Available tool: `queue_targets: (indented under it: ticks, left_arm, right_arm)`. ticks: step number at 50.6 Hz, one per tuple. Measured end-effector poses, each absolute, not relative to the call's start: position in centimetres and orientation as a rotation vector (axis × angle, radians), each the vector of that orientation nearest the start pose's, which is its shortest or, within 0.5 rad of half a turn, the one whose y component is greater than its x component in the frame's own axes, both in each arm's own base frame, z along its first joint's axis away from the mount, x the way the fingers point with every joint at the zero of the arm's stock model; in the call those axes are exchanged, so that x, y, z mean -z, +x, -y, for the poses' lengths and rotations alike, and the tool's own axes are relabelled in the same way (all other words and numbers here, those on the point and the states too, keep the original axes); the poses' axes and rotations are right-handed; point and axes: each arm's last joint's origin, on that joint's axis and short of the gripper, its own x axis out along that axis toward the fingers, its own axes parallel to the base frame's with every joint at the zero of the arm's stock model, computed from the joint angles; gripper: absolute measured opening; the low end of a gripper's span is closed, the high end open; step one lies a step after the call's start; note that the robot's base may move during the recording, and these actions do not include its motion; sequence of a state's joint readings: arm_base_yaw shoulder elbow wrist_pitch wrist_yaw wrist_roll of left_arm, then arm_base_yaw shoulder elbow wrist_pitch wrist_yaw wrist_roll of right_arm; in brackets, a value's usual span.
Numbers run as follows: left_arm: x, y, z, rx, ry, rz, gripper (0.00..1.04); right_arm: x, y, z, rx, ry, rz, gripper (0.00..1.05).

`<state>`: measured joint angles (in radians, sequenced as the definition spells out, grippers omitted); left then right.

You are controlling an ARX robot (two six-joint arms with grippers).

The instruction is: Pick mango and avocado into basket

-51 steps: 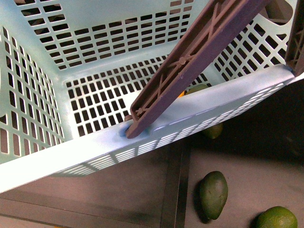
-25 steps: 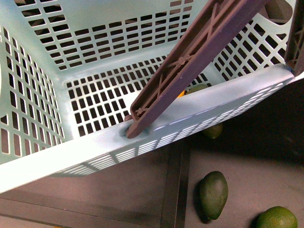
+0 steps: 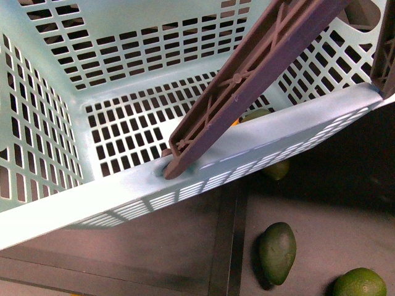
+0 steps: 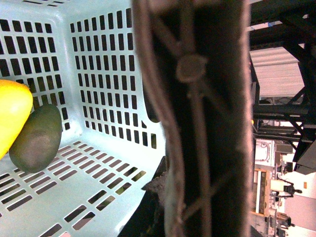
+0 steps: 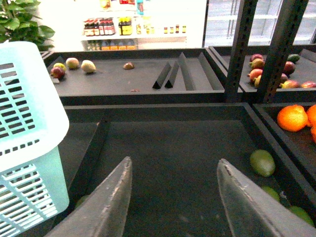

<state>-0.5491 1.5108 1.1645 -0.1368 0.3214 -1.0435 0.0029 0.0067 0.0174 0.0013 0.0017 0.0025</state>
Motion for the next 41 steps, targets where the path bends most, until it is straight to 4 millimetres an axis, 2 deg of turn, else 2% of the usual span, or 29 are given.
queue_targets:
  ticks: [4, 7, 10, 12, 20, 34, 39, 41]
  left_arm:
    - [-29.6, 28.5, 18.5, 0.487, -0.900, -0.880, 0.05]
    - [-29.6, 28.6, 18.7, 0.293, -0.945, -0.840, 0.05]
    - [-29.4, 29.8, 19.0, 0.068, -1.111, -0.749, 0.05]
    - [-29.2, 30.8, 18.8, 0.016, -1.149, -0.721, 0.05]
    - [-27.8, 35.0, 17.5, -0.066, -1.200, -0.691, 0.05]
    - [-24.1, 46.2, 13.8, -0.137, -1.283, -0.642, 0.05]
    - [-22.1, 49.6, 12.2, -0.185, -1.307, -0.606, 0.05]
    - [-21.7, 50.1, 11.8, -0.196, -1.312, -0.595, 0.05]
  right_arm:
    - [-16.9, 9.7, 0.0, -0.001, 0.003, 0.012, 0.69]
    - [-16.9, 9.7, 0.0, -0.001, 0.003, 0.012, 0.80]
    - [-16.9, 9.7, 0.0, -0.002, 0.003, 0.012, 0.93]
    - [-16.9, 9.7, 0.0, -0.001, 0.003, 0.013, 0.98]
    - [-16.9, 9.7, 0.0, -0.001, 0.003, 0.013, 0.96]
    - [-16.9, 9.7, 0.0, -0.001, 0.003, 0.013, 0.96]
    - [-16.9, 9.7, 0.0, -0.001, 0.003, 0.013, 0.96]
    - [-16.9, 9.7, 0.0, -0.001, 0.003, 0.013, 0.96]
